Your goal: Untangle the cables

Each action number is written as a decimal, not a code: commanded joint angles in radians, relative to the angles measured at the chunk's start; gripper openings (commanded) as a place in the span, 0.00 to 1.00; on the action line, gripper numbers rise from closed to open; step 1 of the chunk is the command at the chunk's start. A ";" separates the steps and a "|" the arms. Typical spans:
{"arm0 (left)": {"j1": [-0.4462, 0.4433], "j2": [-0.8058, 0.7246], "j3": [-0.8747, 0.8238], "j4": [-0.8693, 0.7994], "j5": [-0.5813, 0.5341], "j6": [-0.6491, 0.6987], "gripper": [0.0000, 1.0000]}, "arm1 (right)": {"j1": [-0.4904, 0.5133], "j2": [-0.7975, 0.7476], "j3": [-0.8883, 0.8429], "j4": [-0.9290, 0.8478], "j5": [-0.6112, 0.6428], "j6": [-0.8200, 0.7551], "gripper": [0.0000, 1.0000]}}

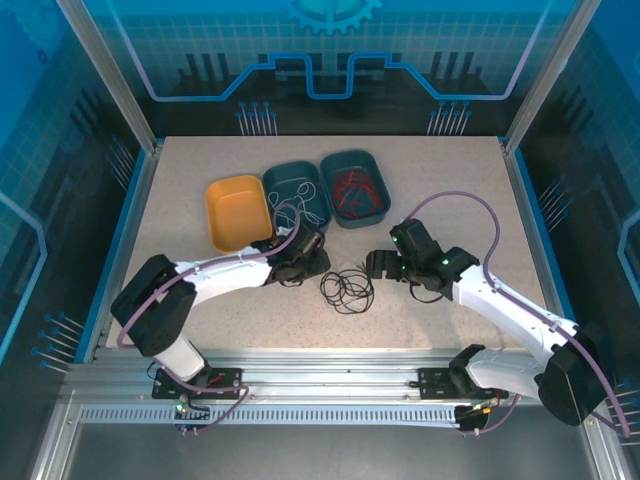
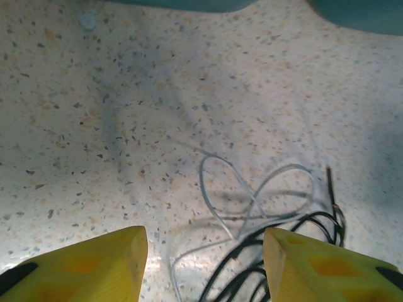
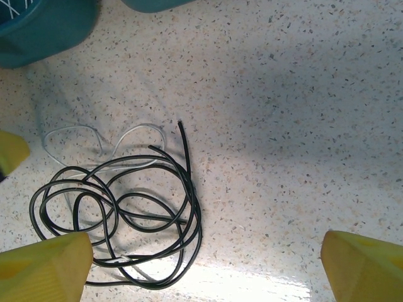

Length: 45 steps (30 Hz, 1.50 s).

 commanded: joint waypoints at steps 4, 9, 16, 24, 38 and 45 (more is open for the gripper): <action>0.005 0.072 0.043 0.043 0.041 -0.056 0.50 | -0.013 0.005 -0.013 0.007 0.009 0.014 0.96; 0.005 0.104 0.061 0.046 0.046 -0.044 0.47 | -0.018 0.006 -0.019 0.008 0.008 0.014 0.99; 0.005 0.148 0.100 0.041 0.054 -0.023 0.27 | -0.025 0.009 -0.019 0.019 -0.003 0.014 1.00; 0.002 0.111 0.139 -0.016 0.035 0.052 0.06 | -0.034 0.028 -0.031 0.049 -0.035 0.008 1.00; 0.003 -0.064 0.124 -0.019 0.090 0.233 0.03 | -0.023 0.123 -0.020 0.123 -0.095 0.004 1.00; 0.003 -0.169 0.131 -0.074 0.074 0.296 0.03 | 0.026 0.181 0.014 0.146 -0.107 -0.003 1.00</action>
